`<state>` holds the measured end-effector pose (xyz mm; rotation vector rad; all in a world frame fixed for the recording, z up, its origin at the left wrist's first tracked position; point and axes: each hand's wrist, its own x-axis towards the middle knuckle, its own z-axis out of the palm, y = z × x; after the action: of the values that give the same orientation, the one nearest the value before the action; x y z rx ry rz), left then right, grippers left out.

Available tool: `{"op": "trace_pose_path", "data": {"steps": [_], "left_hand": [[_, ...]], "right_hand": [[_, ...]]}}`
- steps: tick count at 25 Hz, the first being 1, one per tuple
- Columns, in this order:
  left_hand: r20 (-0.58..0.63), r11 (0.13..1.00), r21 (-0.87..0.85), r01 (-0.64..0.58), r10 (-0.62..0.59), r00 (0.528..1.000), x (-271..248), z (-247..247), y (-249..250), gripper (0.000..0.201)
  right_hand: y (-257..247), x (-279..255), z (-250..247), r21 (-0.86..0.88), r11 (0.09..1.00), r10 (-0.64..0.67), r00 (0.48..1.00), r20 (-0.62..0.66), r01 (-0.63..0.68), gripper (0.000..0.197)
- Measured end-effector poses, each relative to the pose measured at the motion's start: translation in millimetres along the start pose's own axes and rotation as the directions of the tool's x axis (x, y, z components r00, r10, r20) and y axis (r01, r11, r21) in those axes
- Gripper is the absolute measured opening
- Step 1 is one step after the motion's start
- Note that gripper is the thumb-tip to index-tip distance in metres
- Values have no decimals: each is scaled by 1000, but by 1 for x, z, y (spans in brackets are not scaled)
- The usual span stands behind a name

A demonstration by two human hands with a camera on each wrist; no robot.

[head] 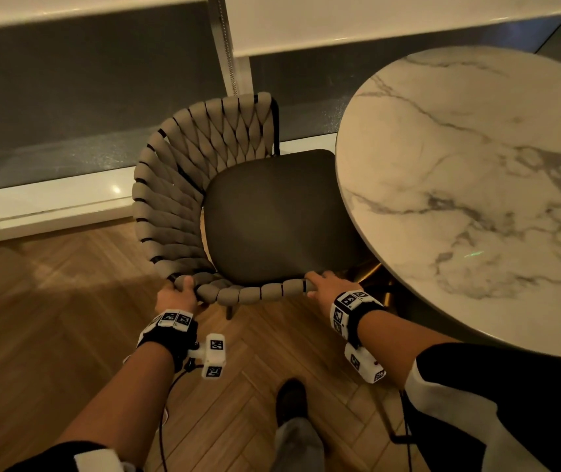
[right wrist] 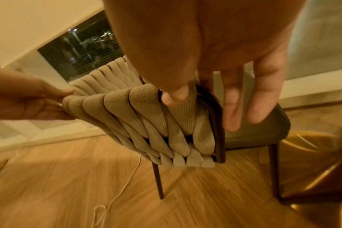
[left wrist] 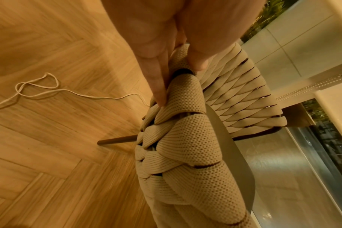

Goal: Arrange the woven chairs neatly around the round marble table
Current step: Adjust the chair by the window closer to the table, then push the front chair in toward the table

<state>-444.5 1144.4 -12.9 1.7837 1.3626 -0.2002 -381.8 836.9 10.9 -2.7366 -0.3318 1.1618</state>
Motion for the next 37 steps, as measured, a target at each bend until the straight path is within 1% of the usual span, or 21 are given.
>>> {"op": "trace_pose_path", "data": {"steps": [1,2,4,5,7,9,11,14,18,21,22,23,24,25,26,27,28,30,32,34,37], "left_hand": [[28,1000,-19,2,-2,1000,-1,2,-2,55],[65,996,-91,13,-7,998,-5,4,-3,57],[113,985,-174,17,3,994,-21,9,-8,52],[125,989,-147,4,15,992,-34,12,-10,48],[197,999,-38,-30,37,980,-59,21,-21,41],[350,999,31,-42,29,936,-84,34,-37,30],[474,992,110,-69,8,880,-116,53,-56,19],[567,959,209,-192,41,823,-177,87,-85,19],[667,934,222,-282,65,742,-272,135,-105,9],[696,897,191,-399,163,699,-352,183,-128,9],[697,882,189,-431,189,692,-382,202,-141,12],[702,866,205,-455,194,685,-412,224,-154,21],[713,856,234,-461,170,680,-436,246,-174,31],[712,859,258,-442,140,688,-454,264,-190,42],[705,881,260,-396,107,701,-473,285,-212,54],[689,912,252,-323,65,722,-483,308,-231,66],[660,948,232,-217,10,751,-500,319,-235,71],[579,990,136,-29,-55,813,-530,329,-229,60],[498,993,95,73,-111,860,-568,318,-198,52],[456,989,119,89,-135,880,-577,315,-187,50],[419,989,136,57,-109,901,-577,324,-184,44]], "right_hand": [[3,-3,5,60,998,-3,1000,-9,3,49],[7,-8,10,128,992,5,1000,-11,-4,57],[21,-24,22,240,970,38,999,13,-40,67],[32,-34,31,281,958,49,998,37,-57,64],[61,-61,53,333,939,59,995,76,-81,41],[98,-96,78,362,924,99,992,82,-122,28],[139,-139,99,354,919,151,985,83,-170,26],[188,-204,124,388,893,221,973,66,-229,26],[230,-261,139,538,825,218,976,-25,-170,25],[292,-298,154,579,798,328,926,-186,-167,25],[319,-313,161,546,808,386,899,-207,-221,29],[349,-329,170,476,819,463,859,-219,-320,35],[377,-348,183,403,802,554,800,-229,-440,44],[400,-366,191,359,765,628,742,-236,-534,53],[428,-389,207,366,720,683,695,-223,-590,64],[456,-410,221,396,680,719,666,-198,-617,78],[481,-427,233,417,663,727,668,-161,-621,93],[520,-446,248,435,696,662,745,-80,-571,113],[535,-447,255,412,758,568,822,-39,-505,119],[535,-443,255,357,797,530,848,-24,-488,118],[538,-443,249,322,817,515,856,-32,-479,113]]}}
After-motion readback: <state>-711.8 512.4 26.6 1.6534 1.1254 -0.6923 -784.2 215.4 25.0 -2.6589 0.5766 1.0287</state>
